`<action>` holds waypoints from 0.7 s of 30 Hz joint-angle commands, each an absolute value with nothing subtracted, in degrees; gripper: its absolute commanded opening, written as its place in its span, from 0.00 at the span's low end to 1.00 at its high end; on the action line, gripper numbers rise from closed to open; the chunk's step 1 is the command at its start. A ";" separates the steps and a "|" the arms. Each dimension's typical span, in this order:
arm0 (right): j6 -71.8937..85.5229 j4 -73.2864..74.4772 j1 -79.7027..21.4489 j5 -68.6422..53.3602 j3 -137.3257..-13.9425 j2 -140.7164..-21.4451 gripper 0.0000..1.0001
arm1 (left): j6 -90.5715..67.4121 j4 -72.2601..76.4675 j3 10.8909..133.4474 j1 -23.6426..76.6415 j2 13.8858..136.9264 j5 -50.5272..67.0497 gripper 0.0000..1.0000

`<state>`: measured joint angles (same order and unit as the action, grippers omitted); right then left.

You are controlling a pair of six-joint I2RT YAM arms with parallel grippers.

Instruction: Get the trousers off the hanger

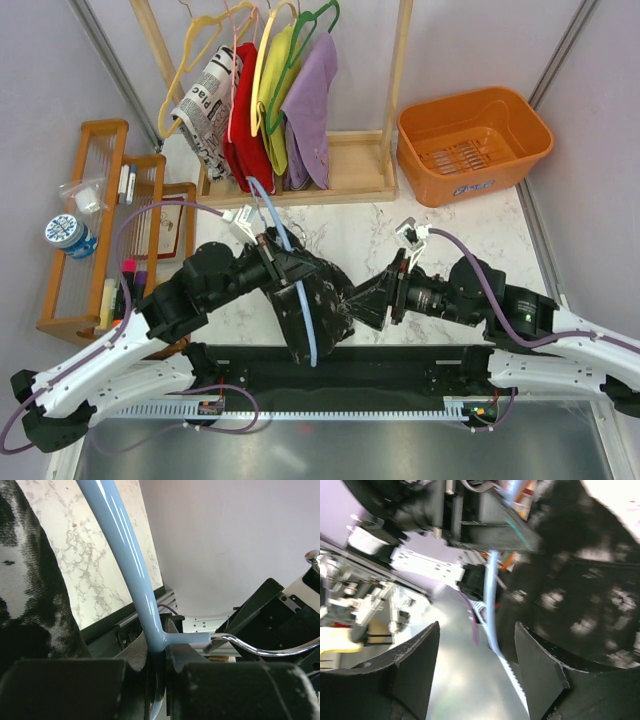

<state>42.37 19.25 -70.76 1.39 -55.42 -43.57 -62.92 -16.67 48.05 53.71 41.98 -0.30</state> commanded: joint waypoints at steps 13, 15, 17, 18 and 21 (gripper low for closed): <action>16.98 17.95 -81.02 10.27 -50.45 -51.41 0.78 | -63.37 -33.31 65.48 53.79 34.28 -20.57 0.02; 12.86 14.78 -86.01 14.38 -48.17 -51.68 0.78 | -64.07 -33.75 66.09 53.79 34.02 -20.83 0.02; 10.64 8.46 -88.58 16.43 -45.20 -51.15 0.79 | -65.03 -33.92 66.09 53.79 33.58 -20.92 0.02; 9.59 6.35 -90.25 17.31 -44.39 -50.89 0.79 | -65.39 -34.01 66.27 53.79 33.31 -20.92 0.02; 6.95 -3.30 -93.06 19.50 -41.14 -51.06 0.79 | -67.06 -33.93 66.36 53.79 32.44 -21.18 0.02</action>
<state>13.78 12.21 -90.00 13.52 -44.14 -51.68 -64.23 -39.40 62.81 53.74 33.76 -18.17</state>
